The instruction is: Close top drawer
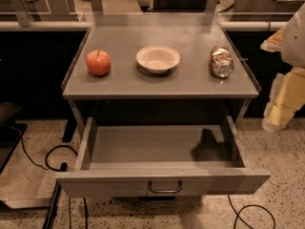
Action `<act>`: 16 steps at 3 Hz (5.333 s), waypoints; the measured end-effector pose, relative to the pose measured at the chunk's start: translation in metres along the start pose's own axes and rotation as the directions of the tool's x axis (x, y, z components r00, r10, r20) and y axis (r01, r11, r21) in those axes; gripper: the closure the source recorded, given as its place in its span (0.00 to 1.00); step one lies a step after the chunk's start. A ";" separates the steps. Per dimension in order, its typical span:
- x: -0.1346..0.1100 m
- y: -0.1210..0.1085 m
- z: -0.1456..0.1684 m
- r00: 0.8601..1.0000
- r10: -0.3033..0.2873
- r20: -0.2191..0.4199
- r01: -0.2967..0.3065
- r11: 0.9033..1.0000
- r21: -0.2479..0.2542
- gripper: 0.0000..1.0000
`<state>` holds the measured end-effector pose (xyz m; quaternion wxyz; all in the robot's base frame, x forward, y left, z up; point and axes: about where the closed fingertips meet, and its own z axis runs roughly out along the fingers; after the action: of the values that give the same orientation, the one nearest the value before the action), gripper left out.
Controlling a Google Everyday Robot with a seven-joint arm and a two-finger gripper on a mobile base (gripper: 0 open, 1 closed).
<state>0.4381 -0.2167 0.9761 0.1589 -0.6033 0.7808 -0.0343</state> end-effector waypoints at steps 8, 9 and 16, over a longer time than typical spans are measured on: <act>0.007 0.044 0.028 0.997 0.065 0.030 -0.062 0.994 -0.094 1.00; 0.012 0.077 0.070 0.994 0.105 0.030 -0.097 0.976 -0.196 1.00; 0.030 0.148 0.228 0.970 0.200 -0.138 -0.237 0.903 -0.359 1.00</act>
Offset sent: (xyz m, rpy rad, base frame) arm 0.0000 0.0000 0.0000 0.0000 0.0000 0.0000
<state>0.3597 -0.1739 0.7174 0.0059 -0.5285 0.8426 0.1029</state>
